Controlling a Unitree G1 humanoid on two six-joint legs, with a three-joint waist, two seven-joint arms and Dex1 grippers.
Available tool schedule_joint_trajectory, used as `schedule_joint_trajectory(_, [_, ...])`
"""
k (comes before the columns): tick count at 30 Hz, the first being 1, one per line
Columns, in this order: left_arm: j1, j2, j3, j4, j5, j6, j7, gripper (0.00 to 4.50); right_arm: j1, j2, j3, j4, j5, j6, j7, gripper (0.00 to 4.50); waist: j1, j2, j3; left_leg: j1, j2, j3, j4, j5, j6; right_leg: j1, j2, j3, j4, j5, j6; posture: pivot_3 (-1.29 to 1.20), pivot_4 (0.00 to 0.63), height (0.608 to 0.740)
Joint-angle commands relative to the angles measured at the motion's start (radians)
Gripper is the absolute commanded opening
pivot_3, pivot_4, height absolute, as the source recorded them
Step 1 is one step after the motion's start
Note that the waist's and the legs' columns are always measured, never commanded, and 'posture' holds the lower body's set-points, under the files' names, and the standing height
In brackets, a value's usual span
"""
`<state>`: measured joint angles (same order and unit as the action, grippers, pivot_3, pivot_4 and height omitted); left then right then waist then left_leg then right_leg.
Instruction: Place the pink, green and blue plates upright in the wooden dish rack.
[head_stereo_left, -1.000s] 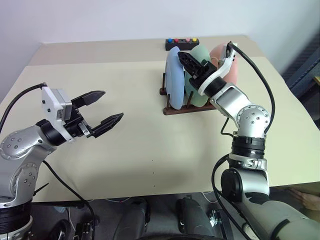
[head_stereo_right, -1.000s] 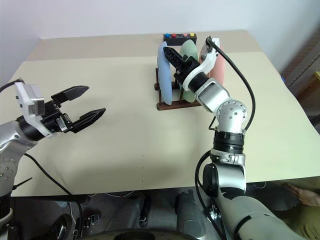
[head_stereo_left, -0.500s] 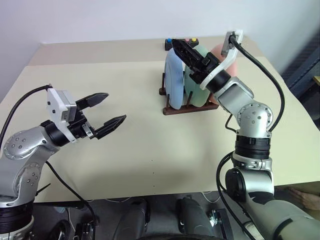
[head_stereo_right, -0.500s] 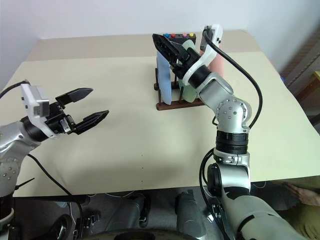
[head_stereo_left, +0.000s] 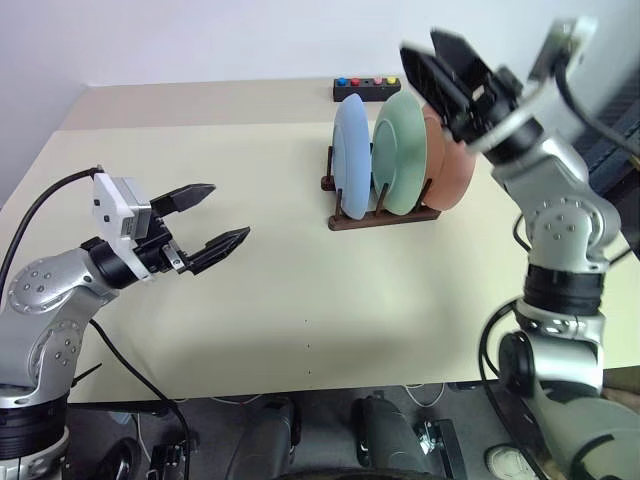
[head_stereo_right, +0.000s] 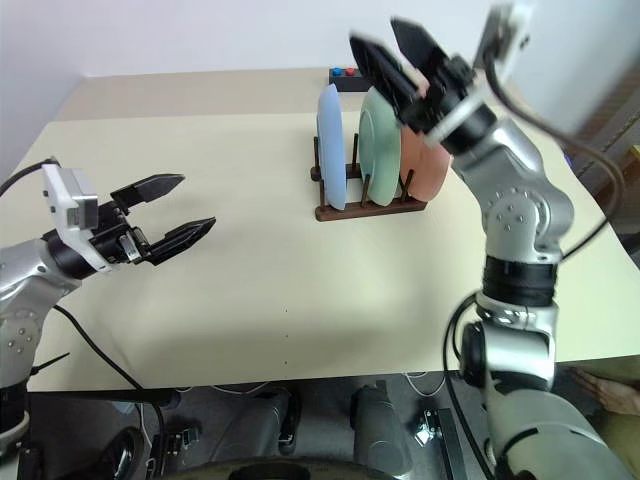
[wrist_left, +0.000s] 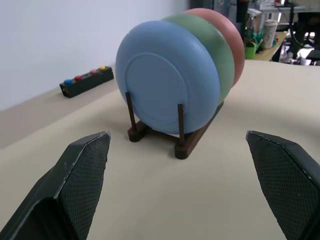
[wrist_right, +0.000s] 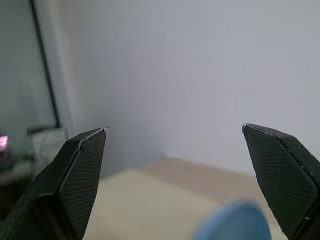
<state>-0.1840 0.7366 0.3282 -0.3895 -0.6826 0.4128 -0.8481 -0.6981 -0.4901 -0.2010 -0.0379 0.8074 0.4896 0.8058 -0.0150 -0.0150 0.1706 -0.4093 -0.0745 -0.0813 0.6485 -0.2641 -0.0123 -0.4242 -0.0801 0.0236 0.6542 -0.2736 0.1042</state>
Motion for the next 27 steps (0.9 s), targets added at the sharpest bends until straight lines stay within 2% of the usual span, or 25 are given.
schedule_joint_trajectory(1, [-0.014, 0.02, 0.027, 0.036, 0.009, -0.039, -0.036, 4.5, 0.038, -0.093, -0.006, -0.066, 0.008, -0.023, 0.187, 4.46, -0.001, 0.002, 0.001, 0.0, 0.0, 0.0, 0.0, 0.0, 0.0, 0.0, 0.0, 0.0, 0.0, 0.0, 0.0, 0.0, 0.15, 0.74])
schedule_joint_trajectory(6, [0.042, 0.028, 0.057, 0.14, 0.049, -0.127, -0.116, 4.5, 0.161, -0.208, 0.012, -0.103, -0.066, -0.104, 0.355, 4.46, 0.001, 0.002, 0.001, 0.0, 0.0, 0.0, 0.0, 0.0, 0.0, 0.0, 0.0, 0.0, 0.0, 0.0, 0.0, 0.0, 0.15, 0.74])
schedule_joint_trajectory(11, [0.037, 0.046, 0.06, 0.168, 0.062, -0.156, -0.14, 4.5, 0.218, -0.242, 0.002, -0.131, -0.091, -0.154, 0.421, 4.46, 0.006, 0.002, 0.001, 0.0, 0.0, 0.0, 0.001, 0.0, 0.001, 0.001, -0.001, 0.001, -0.001, 0.001, -0.001, 0.0, 0.15, 0.74])
schedule_joint_trajectory(16, [0.029, 0.042, 0.033, 0.182, 0.065, -0.159, -0.162, 4.5, 0.276, -0.238, 0.0, -0.172, -0.119, -0.19, 0.408, 4.46, 0.006, 0.002, 0.001, 0.0, 0.0, 0.0, 0.001, 0.0, 0.001, 0.001, -0.001, 0.0, -0.002, 0.001, -0.001, 0.0, 0.15, 0.74])
schedule_joint_trajectory(27, [-0.108, -0.03, -0.112, 0.275, 0.095, -0.188, -0.217, 4.5, 0.431, -0.293, -0.086, -0.357, -0.081, -0.134, 0.317, 4.46, 0.02, 0.002, 0.001, 0.0, 0.0, 0.0, 0.001, 0.0, 0.001, 0.002, -0.001, 0.0, -0.002, 0.001, -0.001, 0.0, 0.15, 0.74])
